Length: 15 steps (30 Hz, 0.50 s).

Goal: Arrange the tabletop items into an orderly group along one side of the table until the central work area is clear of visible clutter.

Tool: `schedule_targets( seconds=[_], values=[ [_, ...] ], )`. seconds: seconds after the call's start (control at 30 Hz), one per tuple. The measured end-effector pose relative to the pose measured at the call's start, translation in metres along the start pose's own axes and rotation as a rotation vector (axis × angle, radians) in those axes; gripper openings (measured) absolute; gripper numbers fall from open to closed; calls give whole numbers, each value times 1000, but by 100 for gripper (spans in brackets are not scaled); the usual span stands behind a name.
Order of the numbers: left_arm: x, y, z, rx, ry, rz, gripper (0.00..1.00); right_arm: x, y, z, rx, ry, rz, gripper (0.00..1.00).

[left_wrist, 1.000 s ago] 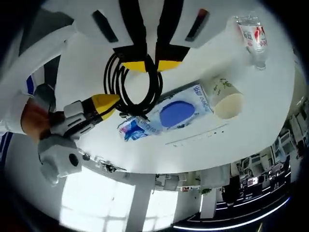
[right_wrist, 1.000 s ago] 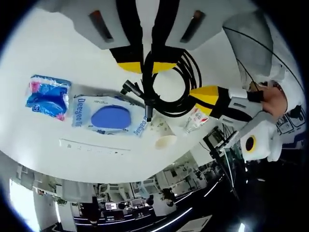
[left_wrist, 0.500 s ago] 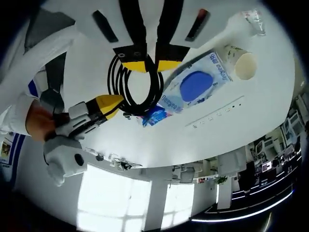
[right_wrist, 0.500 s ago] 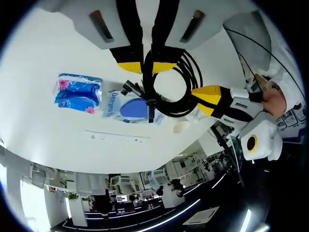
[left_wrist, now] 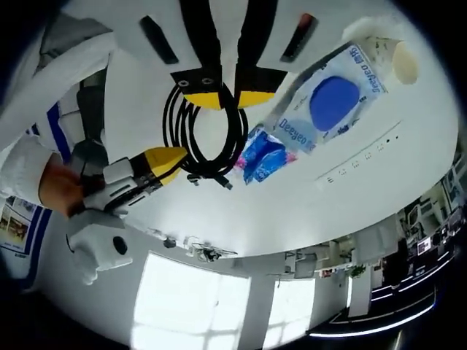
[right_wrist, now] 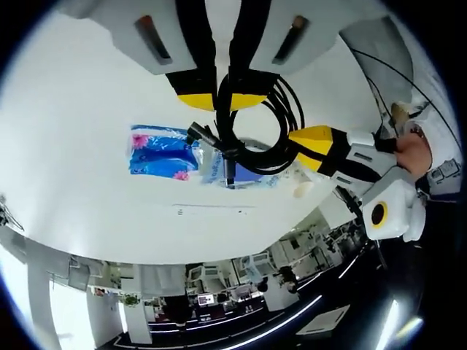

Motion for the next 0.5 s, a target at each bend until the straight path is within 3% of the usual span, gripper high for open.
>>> schedule_targets(
  seconds=[0.5],
  values=[
    [-6,64,-3,103,-34,-79,2,26,17,47,37,125,-54,2]
  ],
)
Point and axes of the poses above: the point that each gripper's makers call its tool centre point, and the gripper's own axes: y roughly forward along the fingers, z roughly to its right, x roughly out of its underside, the point moved 9 cm from there along -y, roughly backward along the fingers, and after that the axes turned 10 degrees about -z, right-handed, at the moved point
